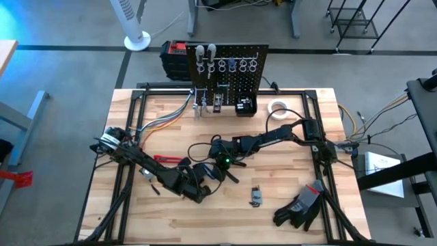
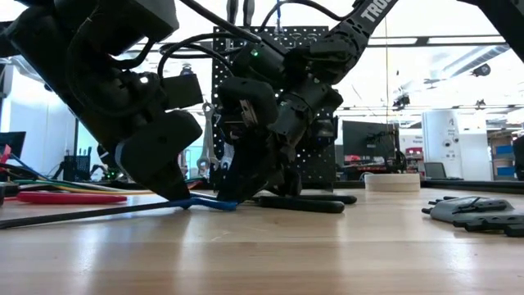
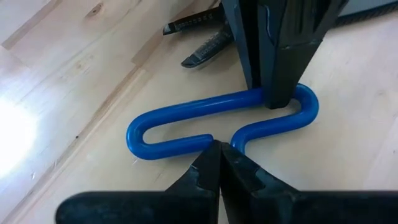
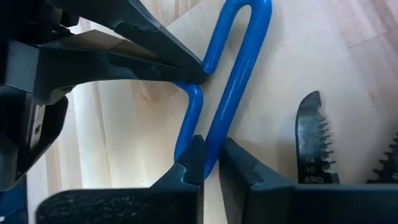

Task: Hang tools onto peg board
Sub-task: Hang the pick tool on the peg board

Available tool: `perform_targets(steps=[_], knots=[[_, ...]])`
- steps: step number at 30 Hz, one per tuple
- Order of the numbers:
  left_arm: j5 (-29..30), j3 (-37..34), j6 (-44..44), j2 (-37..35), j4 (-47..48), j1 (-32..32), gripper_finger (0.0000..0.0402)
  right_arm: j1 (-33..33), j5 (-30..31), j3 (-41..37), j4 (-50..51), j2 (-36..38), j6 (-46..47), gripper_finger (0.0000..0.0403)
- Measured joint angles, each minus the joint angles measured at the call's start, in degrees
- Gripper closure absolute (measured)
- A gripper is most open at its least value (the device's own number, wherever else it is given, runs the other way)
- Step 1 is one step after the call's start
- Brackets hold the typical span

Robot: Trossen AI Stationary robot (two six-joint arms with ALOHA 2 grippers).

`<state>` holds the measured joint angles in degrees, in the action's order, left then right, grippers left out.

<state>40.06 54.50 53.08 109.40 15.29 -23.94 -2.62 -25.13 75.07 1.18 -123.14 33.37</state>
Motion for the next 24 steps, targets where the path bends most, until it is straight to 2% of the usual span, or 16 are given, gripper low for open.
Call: perform_targets(steps=[9,13,17,20,24], knots=[[2.3,0.15,0.42,-0.32,-0.73,-0.08,0.0401,-0.58,9.68,-0.05,7.84,4.89,-7.71,0.0401],[1.71,0.15,0.33,-1.21,-0.2,-0.44,0.0401,-1.58,8.85,0.35,8.72,9.92,-10.59,0.0398],[-3.2,1.07,0.61,-2.84,1.84,-2.4,0.0401,-1.48,10.96,-0.17,12.47,12.6,-11.91,0.0399],[-0.3,1.53,-0.31,-4.35,1.68,-3.41,0.0401,-1.54,10.55,0.13,14.01,15.29,-13.57,0.0399],[0.33,1.41,-1.7,-4.66,1.74,-2.95,0.0401,-0.47,10.34,-0.57,15.83,13.82,-12.51,0.0401]])
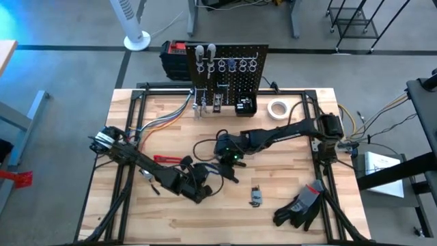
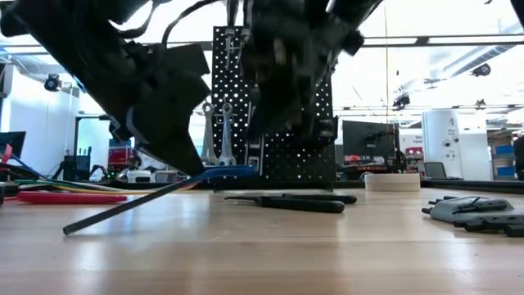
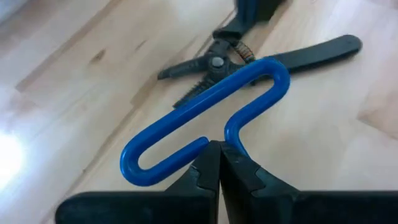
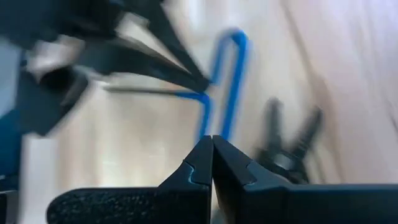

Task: Hang tools onto peg board
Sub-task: Hang the pick tool on the peg board

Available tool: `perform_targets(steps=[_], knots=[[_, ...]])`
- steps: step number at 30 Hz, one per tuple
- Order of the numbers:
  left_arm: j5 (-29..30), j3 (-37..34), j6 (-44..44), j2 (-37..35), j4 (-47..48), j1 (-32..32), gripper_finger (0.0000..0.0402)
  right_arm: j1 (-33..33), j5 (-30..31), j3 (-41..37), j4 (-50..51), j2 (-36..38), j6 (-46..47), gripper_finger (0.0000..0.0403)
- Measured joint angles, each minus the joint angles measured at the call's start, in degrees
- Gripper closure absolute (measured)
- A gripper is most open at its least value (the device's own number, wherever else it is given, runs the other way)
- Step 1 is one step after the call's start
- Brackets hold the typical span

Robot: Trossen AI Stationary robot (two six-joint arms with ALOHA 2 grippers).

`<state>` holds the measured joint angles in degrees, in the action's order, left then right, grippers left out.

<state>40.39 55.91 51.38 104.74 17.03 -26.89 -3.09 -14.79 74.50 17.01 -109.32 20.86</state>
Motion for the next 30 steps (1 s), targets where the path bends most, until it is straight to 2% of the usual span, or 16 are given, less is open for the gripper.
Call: perform_targets(steps=[7,10,18,22,26,30], knots=[[2.41,-0.01,-1.29,-0.02,-1.02,-0.11,0.0401,-0.13,-0.43,-1.53,1.61,1.56,0.84,0.0402],[3.19,-0.01,-1.33,-0.17,-1.08,-0.34,0.0401,0.1,0.08,-3.06,0.42,4.79,0.91,0.0402],[4.48,0.55,-3.62,-0.17,-1.57,-0.73,0.0401,1.22,0.97,-11.08,-2.72,11.52,1.42,0.0392],[5.29,2.25,-7.47,-0.17,-2.04,-0.81,0.0401,1.84,-2.08,-16.2,-8.61,12.52,3.94,0.0351],[5.39,3.52,-11.11,-0.17,-2.54,-0.81,0.0401,1.88,-5.19,-21.32,-21.68,12.19,8.73,0.0281],[5.41,3.88,-11.67,-0.17,-2.61,-0.81,0.0401,1.57,-7.24,-24.41,-29.95,11.67,10.92,0.0214]])
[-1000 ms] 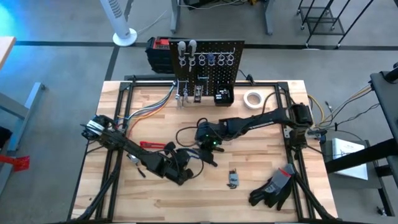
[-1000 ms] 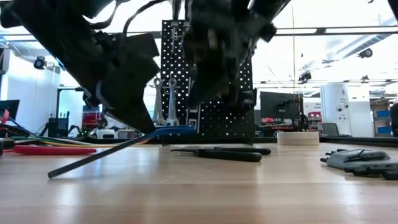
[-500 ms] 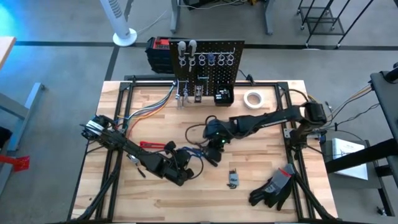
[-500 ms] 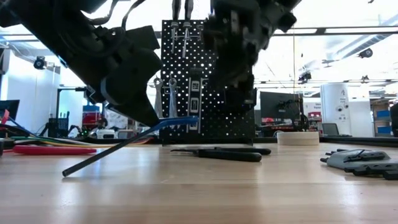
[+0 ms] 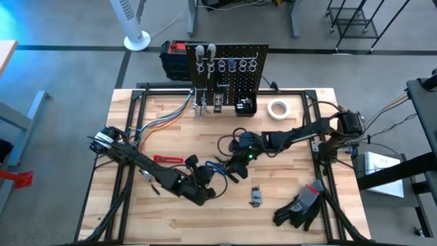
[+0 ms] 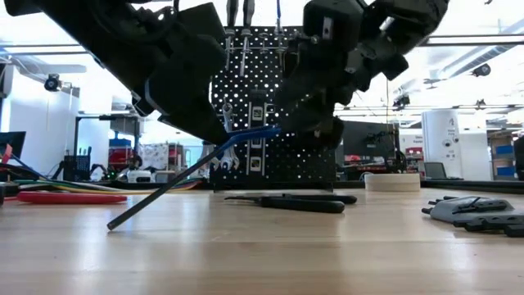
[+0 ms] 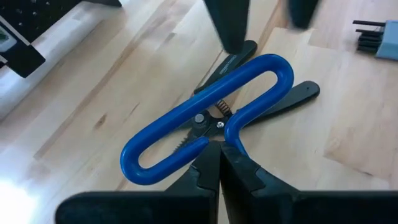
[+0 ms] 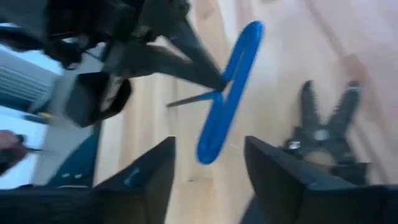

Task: Hang tools onto peg board
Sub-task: Hang the pick tool on the peg board

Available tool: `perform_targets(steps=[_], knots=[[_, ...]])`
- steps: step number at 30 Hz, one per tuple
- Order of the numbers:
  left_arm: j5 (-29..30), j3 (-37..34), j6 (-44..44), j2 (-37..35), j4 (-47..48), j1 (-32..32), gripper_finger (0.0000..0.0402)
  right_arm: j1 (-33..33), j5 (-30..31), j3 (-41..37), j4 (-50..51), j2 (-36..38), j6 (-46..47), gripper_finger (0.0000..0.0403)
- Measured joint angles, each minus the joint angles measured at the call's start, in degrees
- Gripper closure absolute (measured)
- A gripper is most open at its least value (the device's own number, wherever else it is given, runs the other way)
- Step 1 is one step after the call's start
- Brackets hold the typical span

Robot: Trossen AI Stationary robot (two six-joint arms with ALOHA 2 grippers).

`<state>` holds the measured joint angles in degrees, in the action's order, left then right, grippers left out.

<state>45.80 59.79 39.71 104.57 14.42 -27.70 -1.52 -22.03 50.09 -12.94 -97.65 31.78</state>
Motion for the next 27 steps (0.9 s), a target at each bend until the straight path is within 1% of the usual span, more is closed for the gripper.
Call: perform_targets(steps=[3,6,10,15,18,21,23,25,26,27], knots=[[-0.02,0.13,-0.05,0.0,-0.08,0.0,0.0401,0.02,-1.9,-0.64,-4.22,-0.17,1.67,0.0179],[0.0,0.13,-0.24,0.0,-0.09,0.0,0.0401,0.02,-2.08,-0.65,-4.01,-1.22,2.72,0.0163],[0.23,0.13,-0.45,0.0,-0.47,0.13,0.0401,0.02,-2.08,0.54,-4.07,-3.24,3.79,0.0167],[0.24,0.13,-0.45,0.0,-0.89,0.15,0.0401,0.02,-2.0,2.82,-3.98,-7.1,4.12,0.0193],[0.26,0.13,-0.45,0.0,-0.93,0.15,0.0401,0.0,-2.51,4.27,-4.04,-8.79,4.17,0.0215],[0.26,0.13,-0.45,0.02,-0.92,0.15,0.0401,-0.02,-3.4,4.91,-3.49,-9.29,3.94,0.0252],[0.26,0.13,-0.46,0.02,-0.93,0.15,0.0401,-0.01,-3.45,4.96,-3.29,-9.12,1.94,0.0292],[0.5,0.14,-0.47,0.01,-1.24,0.15,0.0401,0.03,-3.3,4.94,-1.45,-8.58,0.95,0.0349],[0.71,0.26,-0.52,-0.01,-1.5,0.09,0.0401,0.15,-4.46,4.85,-0.97,-8.38,0.2,0.0372],[0.9,0.31,-0.55,-0.09,-1.56,0.02,0.0401,0.15,-5.09,4.85,-0.66,-7.95,-0.7,0.0382]])
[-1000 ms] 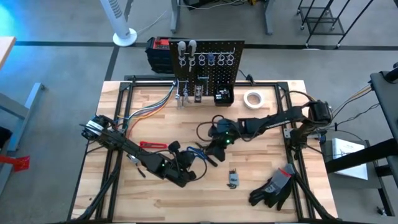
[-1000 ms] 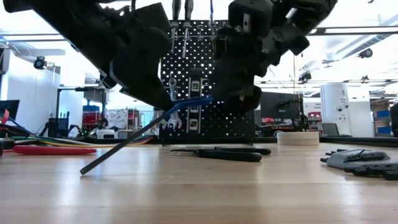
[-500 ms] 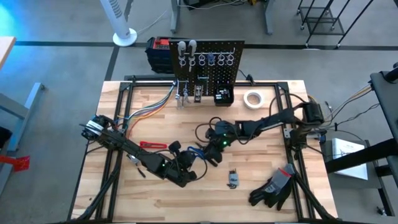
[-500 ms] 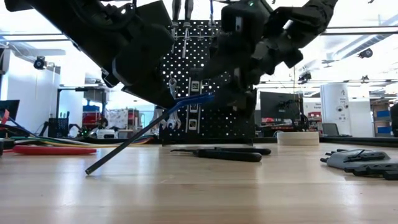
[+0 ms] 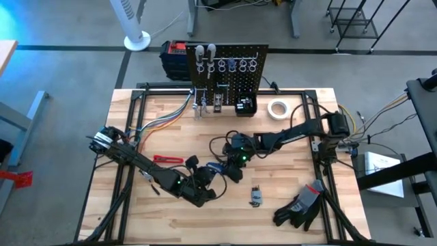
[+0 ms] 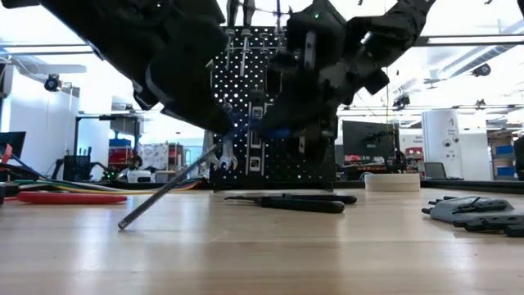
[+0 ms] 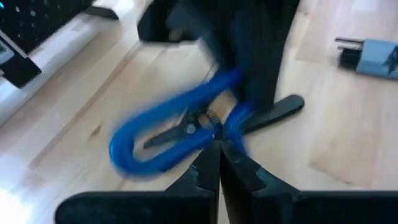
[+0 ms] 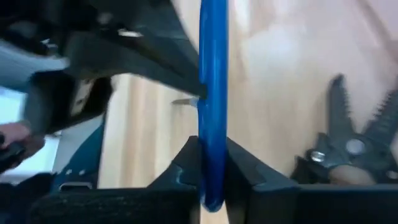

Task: Hang tools onto peg board
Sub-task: Hang the pick tool on the peg board

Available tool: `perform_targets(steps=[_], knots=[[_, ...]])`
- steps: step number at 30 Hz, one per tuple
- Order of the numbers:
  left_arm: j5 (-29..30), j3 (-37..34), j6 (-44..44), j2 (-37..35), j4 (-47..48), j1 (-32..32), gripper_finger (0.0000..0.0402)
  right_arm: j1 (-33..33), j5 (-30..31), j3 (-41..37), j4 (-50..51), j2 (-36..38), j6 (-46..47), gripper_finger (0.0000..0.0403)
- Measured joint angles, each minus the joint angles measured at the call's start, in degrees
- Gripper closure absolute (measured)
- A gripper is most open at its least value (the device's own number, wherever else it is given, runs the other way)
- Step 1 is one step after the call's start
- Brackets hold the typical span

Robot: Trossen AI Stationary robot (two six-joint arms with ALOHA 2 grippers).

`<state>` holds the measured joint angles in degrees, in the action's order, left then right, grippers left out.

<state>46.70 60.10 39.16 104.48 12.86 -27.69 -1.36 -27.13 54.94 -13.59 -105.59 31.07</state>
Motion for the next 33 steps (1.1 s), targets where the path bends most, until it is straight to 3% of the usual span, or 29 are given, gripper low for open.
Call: perform_targets(steps=[7,10,14,17,21,33], knots=[[-1.57,-0.22,0.49,-0.68,2.39,0.16,0.0401,-0.35,2.14,0.82,8.31,4.51,-5.01,0.0392],[-2.4,-0.22,3.24,-2.39,6.24,-0.53,0.0401,-0.8,7.17,2.91,20.39,9.07,-9.68,0.0392],[-0.86,-0.22,5.54,-5.23,12.0,-1.89,0.0401,-1.64,19.36,8.95,42.57,16.9,-16.42,0.0392],[-0.23,-0.22,5.44,-6.74,14.54,-2.48,0.0401,-2.05,28.76,16.38,57.16,21.21,-19.96,0.0392],[-1.25,-0.22,4.83,-7.83,15.18,-2.41,0.0401,-0.36,36.02,28.29,72.71,25.1,-25.07,0.0392],[-2.3,-0.22,5.35,-8.11,15.08,-2.42,0.0401,12.58,36.4,61.07,92.15,22.04,-34.67,0.0392]])
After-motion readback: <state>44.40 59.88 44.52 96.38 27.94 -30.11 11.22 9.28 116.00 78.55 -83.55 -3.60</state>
